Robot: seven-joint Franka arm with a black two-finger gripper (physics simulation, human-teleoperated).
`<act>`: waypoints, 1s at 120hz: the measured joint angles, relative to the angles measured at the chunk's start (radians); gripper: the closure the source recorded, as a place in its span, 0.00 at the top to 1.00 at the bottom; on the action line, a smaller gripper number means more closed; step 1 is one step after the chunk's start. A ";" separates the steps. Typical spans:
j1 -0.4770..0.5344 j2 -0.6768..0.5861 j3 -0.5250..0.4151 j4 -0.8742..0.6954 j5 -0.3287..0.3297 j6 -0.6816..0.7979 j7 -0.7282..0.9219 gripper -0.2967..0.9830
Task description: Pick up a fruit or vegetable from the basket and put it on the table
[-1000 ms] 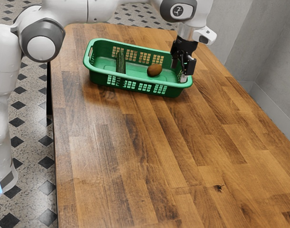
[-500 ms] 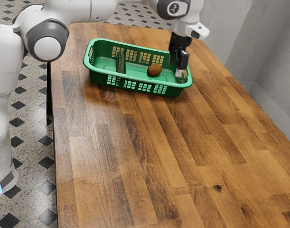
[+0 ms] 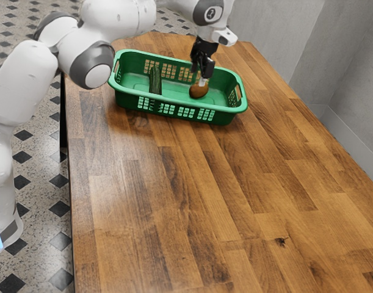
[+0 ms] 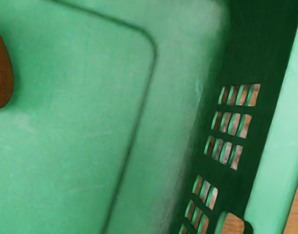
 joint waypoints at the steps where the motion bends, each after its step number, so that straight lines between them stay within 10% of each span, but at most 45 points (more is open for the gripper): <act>1: 0.004 0.014 0.002 0.016 -0.007 0.002 0.002 0.77; 39: 0.075 0.234 0.013 0.252 -0.169 0.087 0.038 0.77; 120: 0.200 0.324 0.017 0.266 -0.186 0.158 -0.003 0.77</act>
